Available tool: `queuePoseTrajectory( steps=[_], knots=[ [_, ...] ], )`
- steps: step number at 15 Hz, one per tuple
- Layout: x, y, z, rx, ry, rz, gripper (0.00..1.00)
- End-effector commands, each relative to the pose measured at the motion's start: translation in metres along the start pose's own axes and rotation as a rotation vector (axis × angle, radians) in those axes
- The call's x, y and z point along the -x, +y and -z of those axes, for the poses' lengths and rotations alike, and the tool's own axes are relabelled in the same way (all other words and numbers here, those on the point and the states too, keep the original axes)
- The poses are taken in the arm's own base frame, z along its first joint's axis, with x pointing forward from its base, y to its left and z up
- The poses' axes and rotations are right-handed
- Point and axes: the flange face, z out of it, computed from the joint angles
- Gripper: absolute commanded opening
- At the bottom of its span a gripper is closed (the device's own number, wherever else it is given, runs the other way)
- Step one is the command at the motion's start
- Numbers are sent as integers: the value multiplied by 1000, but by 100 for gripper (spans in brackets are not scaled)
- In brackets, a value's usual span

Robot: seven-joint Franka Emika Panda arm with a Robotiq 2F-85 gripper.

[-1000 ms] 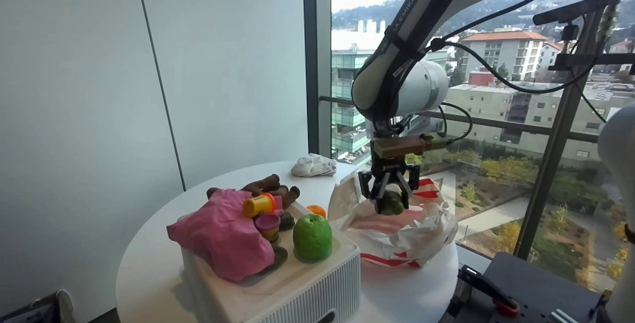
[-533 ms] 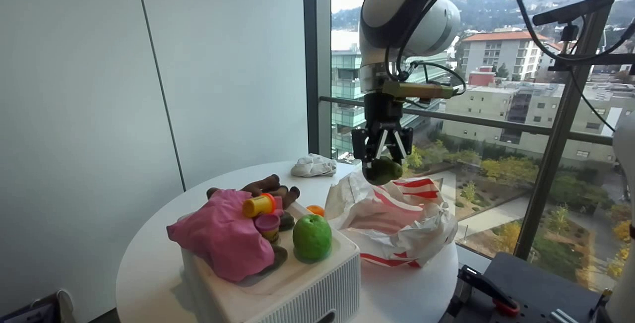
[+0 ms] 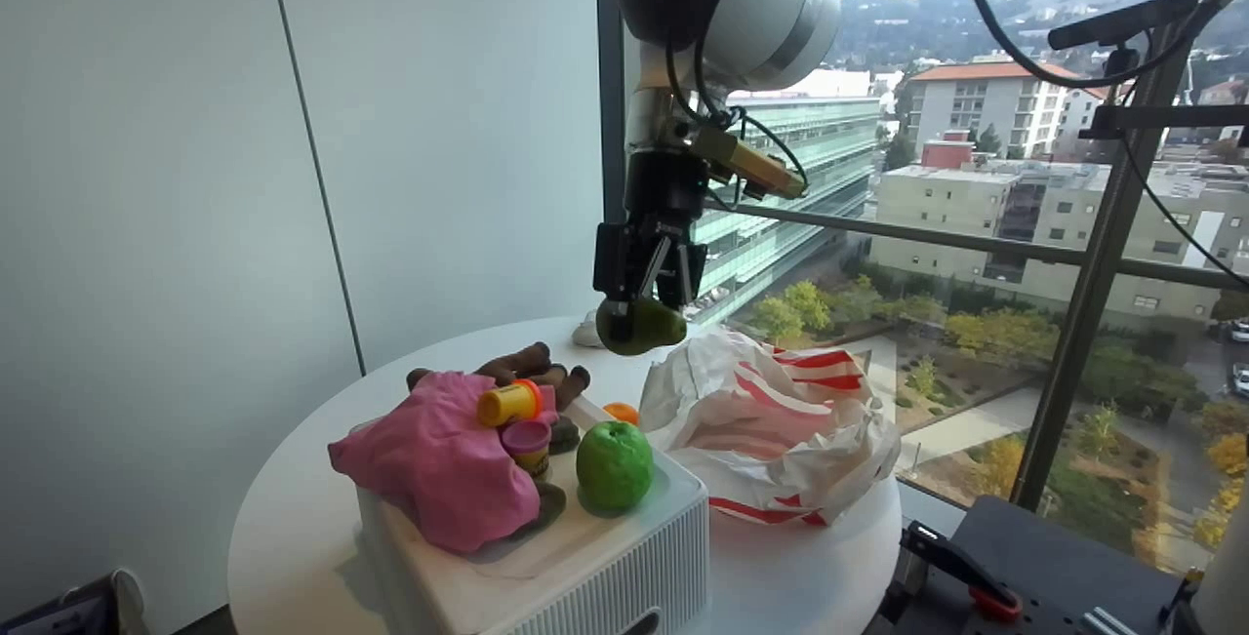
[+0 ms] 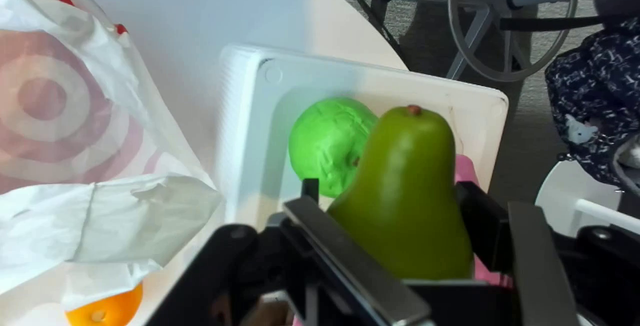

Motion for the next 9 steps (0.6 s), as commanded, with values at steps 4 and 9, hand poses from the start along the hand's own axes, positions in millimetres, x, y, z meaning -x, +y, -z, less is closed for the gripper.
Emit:
queuePoseTrajectory(
  steps=[4, 9],
  knots=[
    [-63, -37, -29, 37, 151, 144, 44],
    [-95, -38, -52, 145, 342, 153, 44]
  ],
)
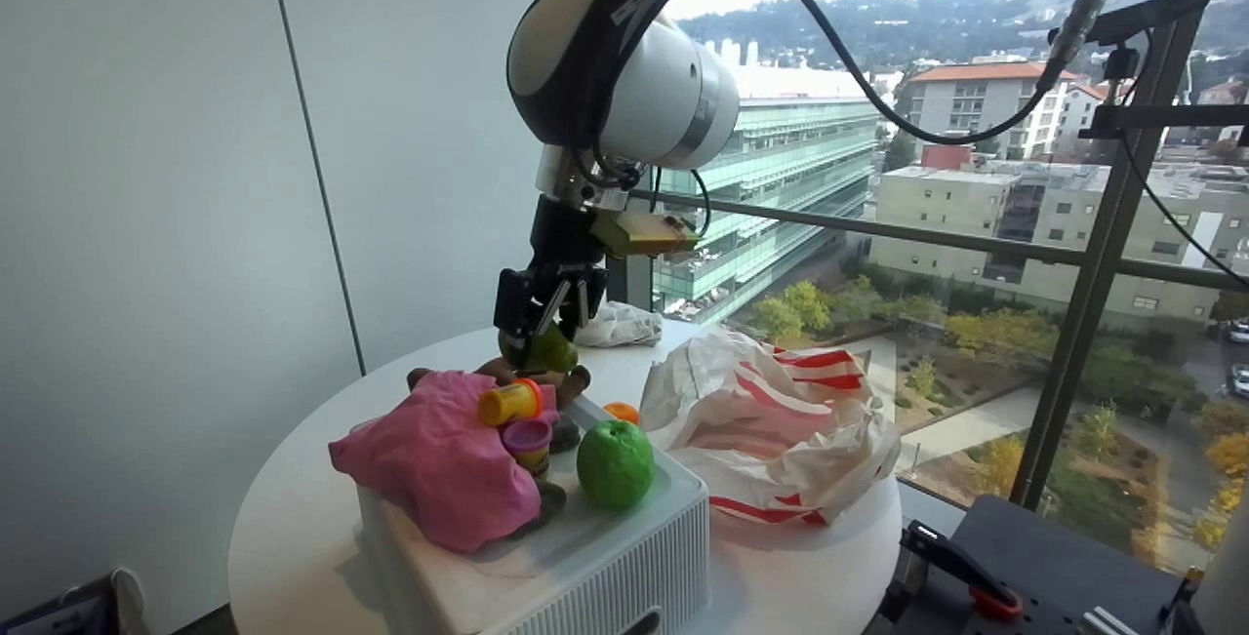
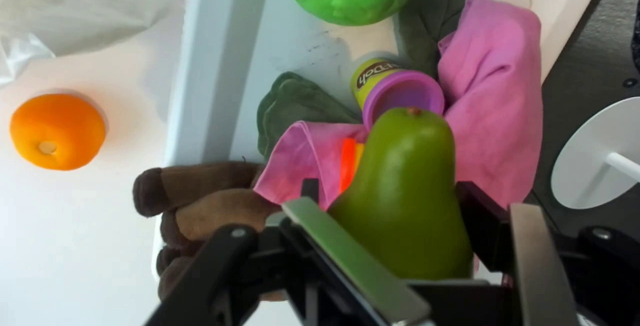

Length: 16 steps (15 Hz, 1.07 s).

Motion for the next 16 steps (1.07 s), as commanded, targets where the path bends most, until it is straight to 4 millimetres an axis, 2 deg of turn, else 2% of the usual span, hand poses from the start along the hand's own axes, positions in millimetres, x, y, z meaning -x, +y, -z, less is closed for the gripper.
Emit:
queuePoseTrajectory(
  steps=[1, 4, 10, 12, 16],
  knots=[
    [-24, 3, -15, 63, 126, 7, 44],
    [-37, 5, -29, 123, 206, 23, 44],
    [-57, 0, -42, 179, 287, 36, 44],
    [-59, -8, -45, 169, 287, 43, 44],
    [-59, -11, -57, 171, 283, 46, 44]
  ],
)
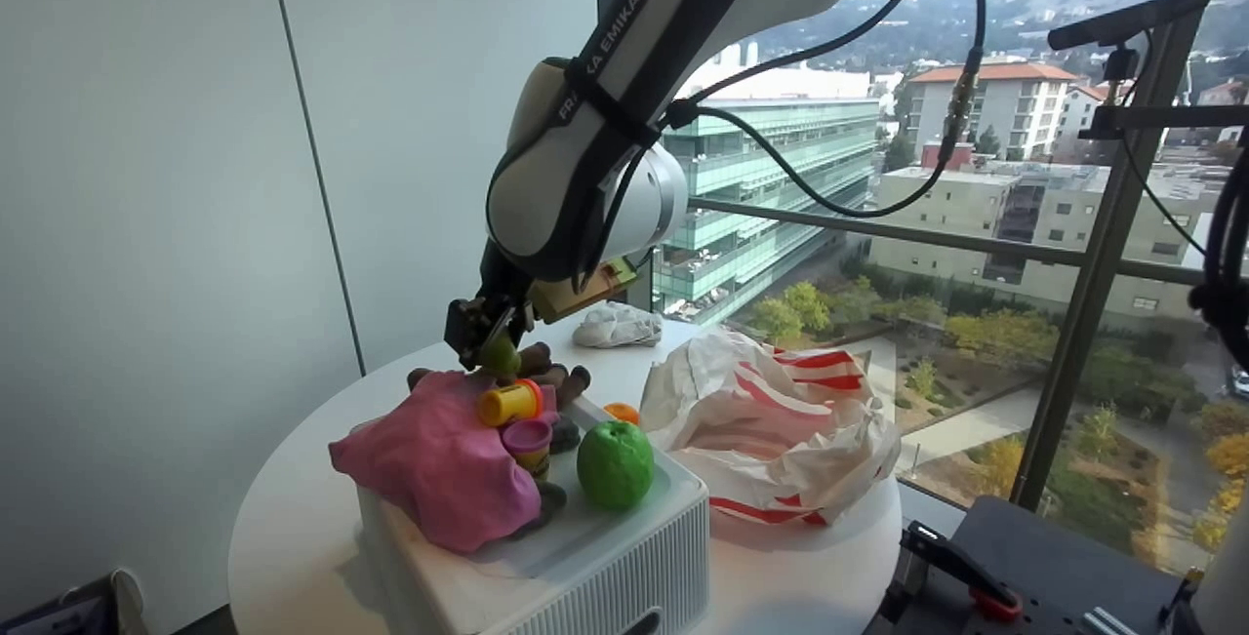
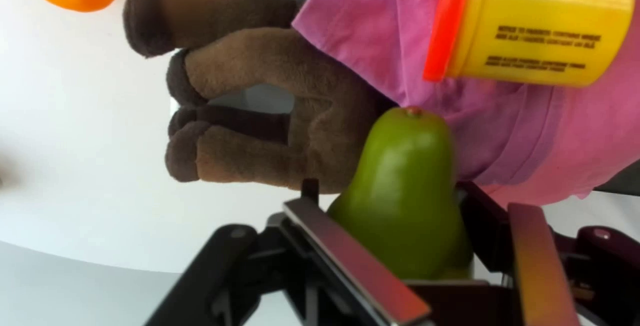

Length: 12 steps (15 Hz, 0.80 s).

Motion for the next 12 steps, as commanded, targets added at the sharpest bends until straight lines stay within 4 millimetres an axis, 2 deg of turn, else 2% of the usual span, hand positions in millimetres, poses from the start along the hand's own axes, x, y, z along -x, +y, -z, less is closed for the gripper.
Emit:
queuePoseTrajectory(
  steps=[1, 6, 7, 9, 12],
  knots=[
    [-5, -5, -9, -3, 19, -9, 44],
    [1, -9, -20, -15, 1, -22, 44],
    [0, -11, -19, -20, 3, -27, 92],
    [-2, -16, -13, -29, 6, -33, 98],
    [-4, -16, 1, -22, 26, -28, 100]
  ],
)
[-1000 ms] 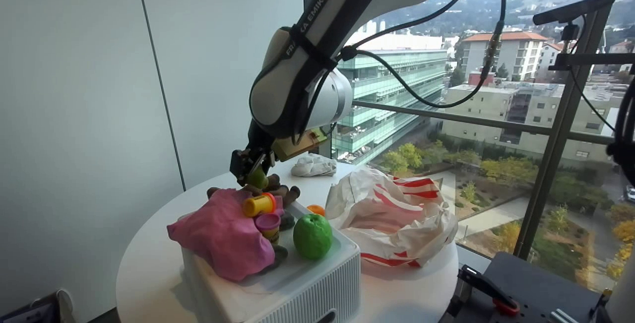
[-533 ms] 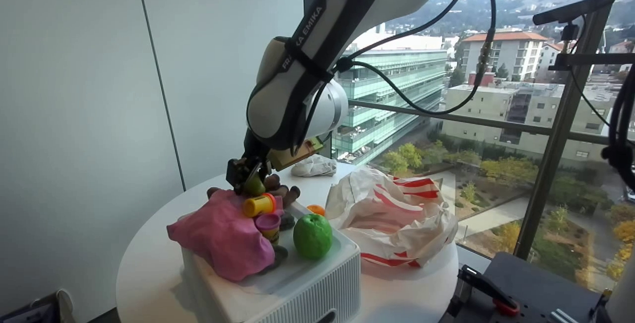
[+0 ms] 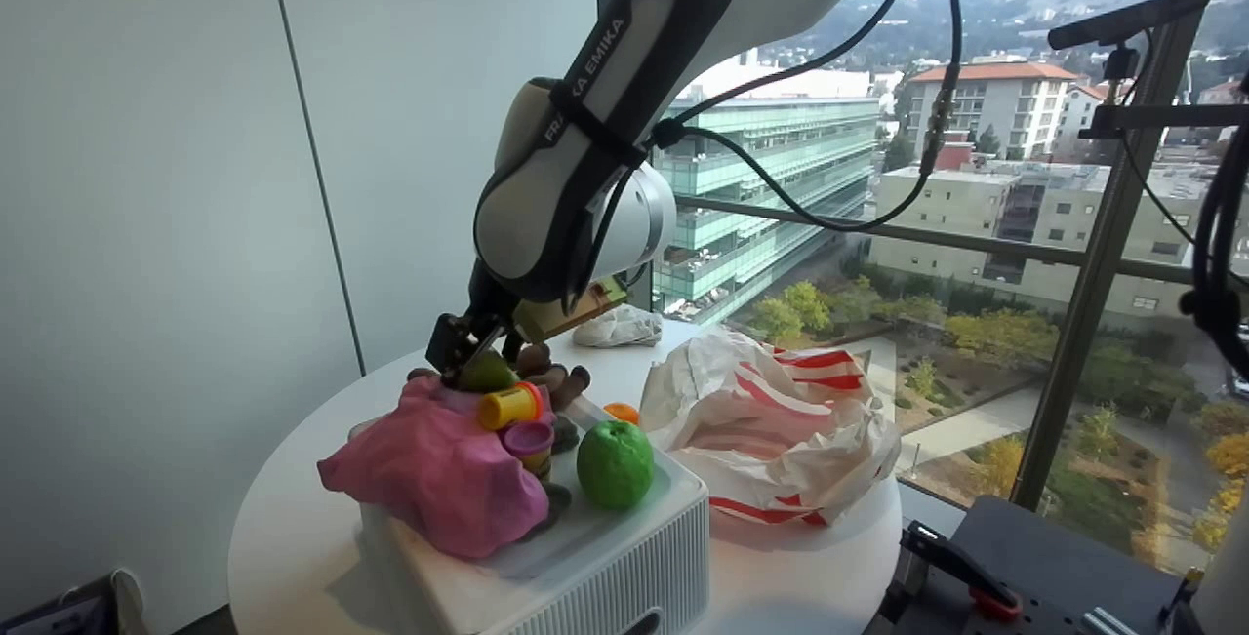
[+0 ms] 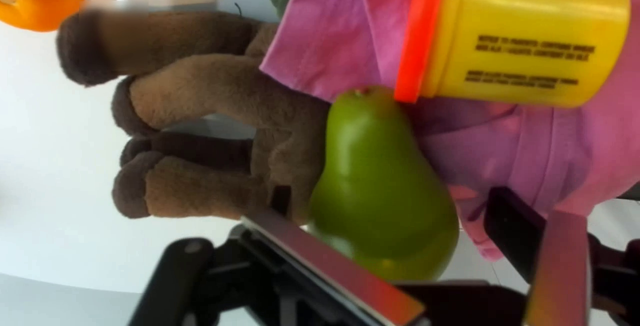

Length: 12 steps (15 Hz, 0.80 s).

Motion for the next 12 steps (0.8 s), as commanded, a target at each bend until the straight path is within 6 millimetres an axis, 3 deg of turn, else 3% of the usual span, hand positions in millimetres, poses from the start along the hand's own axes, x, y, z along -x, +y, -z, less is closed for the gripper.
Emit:
queuePoseTrajectory(
  steps=[1, 6, 9, 12],
  knots=[
    [-10, 1, 22, 7, 53, -21, 100],
    [-7, 29, 57, 60, 61, -78, 100],
    [11, 46, 85, 82, -25, -125, 100],
    [30, 45, 115, 62, -141, -152, 100]
  ],
)
